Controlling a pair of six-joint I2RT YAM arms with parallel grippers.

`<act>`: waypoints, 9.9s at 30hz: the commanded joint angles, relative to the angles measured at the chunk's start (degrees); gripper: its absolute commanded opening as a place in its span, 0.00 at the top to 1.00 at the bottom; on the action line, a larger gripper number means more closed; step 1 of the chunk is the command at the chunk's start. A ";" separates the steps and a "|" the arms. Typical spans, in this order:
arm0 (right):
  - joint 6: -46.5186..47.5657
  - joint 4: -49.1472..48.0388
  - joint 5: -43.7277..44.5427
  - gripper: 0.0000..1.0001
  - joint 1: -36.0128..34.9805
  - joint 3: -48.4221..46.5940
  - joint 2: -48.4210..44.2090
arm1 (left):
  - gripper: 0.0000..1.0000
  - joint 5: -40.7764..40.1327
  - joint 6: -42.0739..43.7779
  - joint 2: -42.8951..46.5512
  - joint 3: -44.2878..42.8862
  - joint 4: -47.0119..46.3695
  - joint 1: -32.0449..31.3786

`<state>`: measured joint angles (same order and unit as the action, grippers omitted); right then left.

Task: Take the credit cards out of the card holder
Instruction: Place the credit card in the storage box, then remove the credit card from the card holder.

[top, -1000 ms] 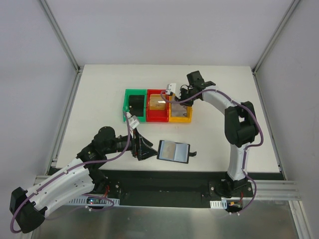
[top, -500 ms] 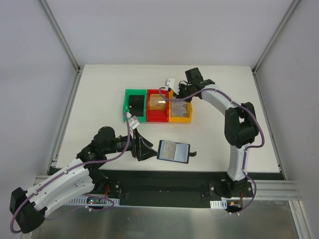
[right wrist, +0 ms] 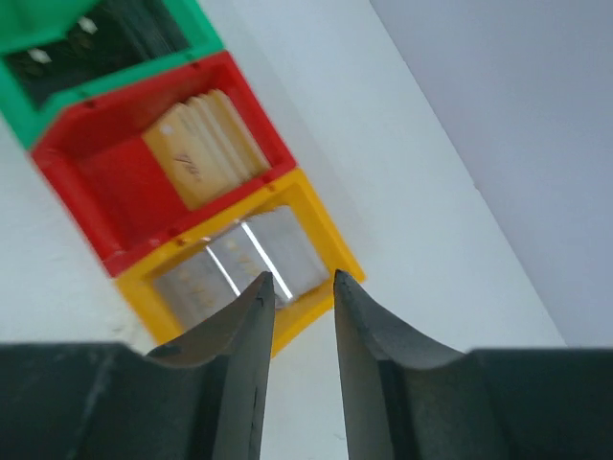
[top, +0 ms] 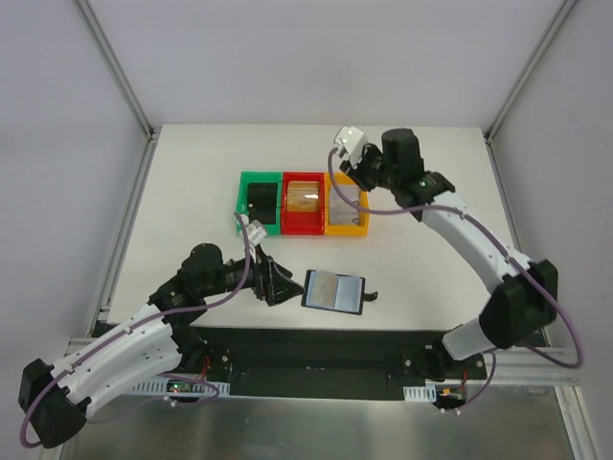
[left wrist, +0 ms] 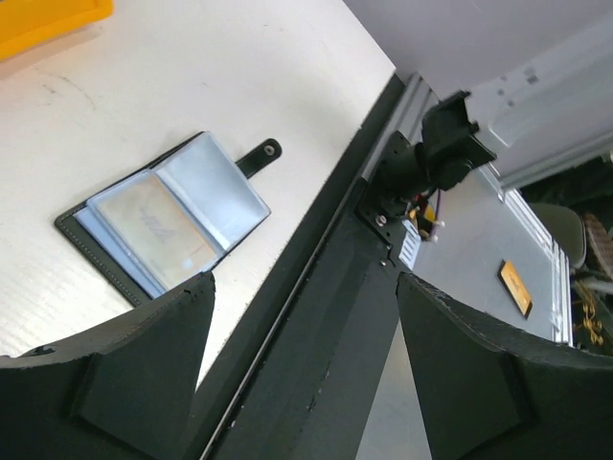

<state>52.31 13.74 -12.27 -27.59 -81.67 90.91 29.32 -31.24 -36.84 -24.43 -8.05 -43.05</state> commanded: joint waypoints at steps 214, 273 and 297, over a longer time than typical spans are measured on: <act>-83.25 -3.72 15.61 1.00 -23.56 60.40 -36.42 | 0.33 -24.40 -19.03 -36.90 0.61 -12.77 -8.37; -82.28 3.75 20.88 0.86 -23.56 60.93 -44.15 | 0.37 -2.88 -12.53 -48.41 -9.93 -27.28 -12.58; -79.21 -1.95 16.94 0.66 -23.47 55.92 -42.50 | 0.37 -12.96 -8.83 -22.48 -2.12 -10.24 -2.05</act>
<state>-28.64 19.09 9.30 -50.83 -22.15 43.53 22.96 -41.10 -60.45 -27.92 -27.73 -49.01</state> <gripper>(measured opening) 0.347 0.641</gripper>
